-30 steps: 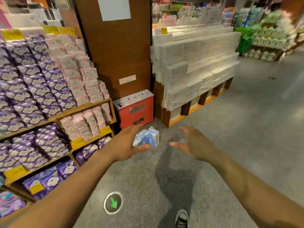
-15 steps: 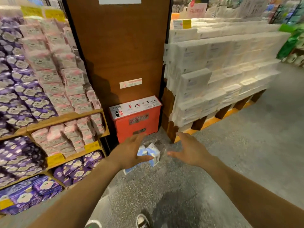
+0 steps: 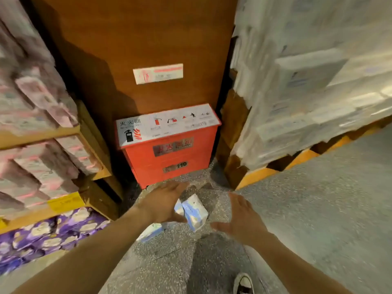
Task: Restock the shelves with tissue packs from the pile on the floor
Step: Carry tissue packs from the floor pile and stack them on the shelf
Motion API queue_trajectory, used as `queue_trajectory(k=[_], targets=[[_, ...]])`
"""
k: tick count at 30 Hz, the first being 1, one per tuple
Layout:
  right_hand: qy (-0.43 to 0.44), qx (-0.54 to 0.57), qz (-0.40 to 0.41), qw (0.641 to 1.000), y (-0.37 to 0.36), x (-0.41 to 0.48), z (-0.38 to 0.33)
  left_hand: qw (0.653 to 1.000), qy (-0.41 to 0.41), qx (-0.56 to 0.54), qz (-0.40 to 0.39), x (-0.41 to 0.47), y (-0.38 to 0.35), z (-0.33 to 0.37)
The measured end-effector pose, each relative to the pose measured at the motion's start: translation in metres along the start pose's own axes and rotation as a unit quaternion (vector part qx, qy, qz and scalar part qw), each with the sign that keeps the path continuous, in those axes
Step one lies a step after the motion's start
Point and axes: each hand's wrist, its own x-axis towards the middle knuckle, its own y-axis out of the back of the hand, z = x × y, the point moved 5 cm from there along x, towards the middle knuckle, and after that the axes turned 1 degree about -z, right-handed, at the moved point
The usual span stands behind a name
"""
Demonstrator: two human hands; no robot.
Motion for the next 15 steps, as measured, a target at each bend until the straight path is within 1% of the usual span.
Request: queue_trajectory(k=[3, 5, 7, 11, 13, 15], targets=[[0.014, 0.008, -0.016, 1.0, -0.077, 0.097, 0.032, 1.0, -0.009, 0.022, 0.0, 0.087, -0.073, -0.032], [0.021, 0.023, -0.028, 0.999, -0.138, 0.16, 0.053, 0.999, -0.017, 0.037, -0.016, 0.145, -0.125, -0.056], [0.02, 0.035, -0.059, 0.997, -0.201, 0.21, 0.074, 0.998, -0.015, 0.04, -0.039, 0.196, -0.18, -0.08], [0.01, 0.064, -0.098, 0.993, -0.311, 0.282, 0.109, 0.996, -0.013, 0.066, -0.061, 0.279, -0.279, -0.122], [-0.009, 0.098, -0.103, 0.99, -0.349, 0.312, 0.122, 0.994, -0.022, 0.084, -0.067, 0.311, -0.315, -0.136], [-0.024, 0.104, -0.108, 0.988, -0.381, 0.336, 0.13, 0.989, -0.042, 0.118, -0.074, 0.335, -0.344, -0.144]])
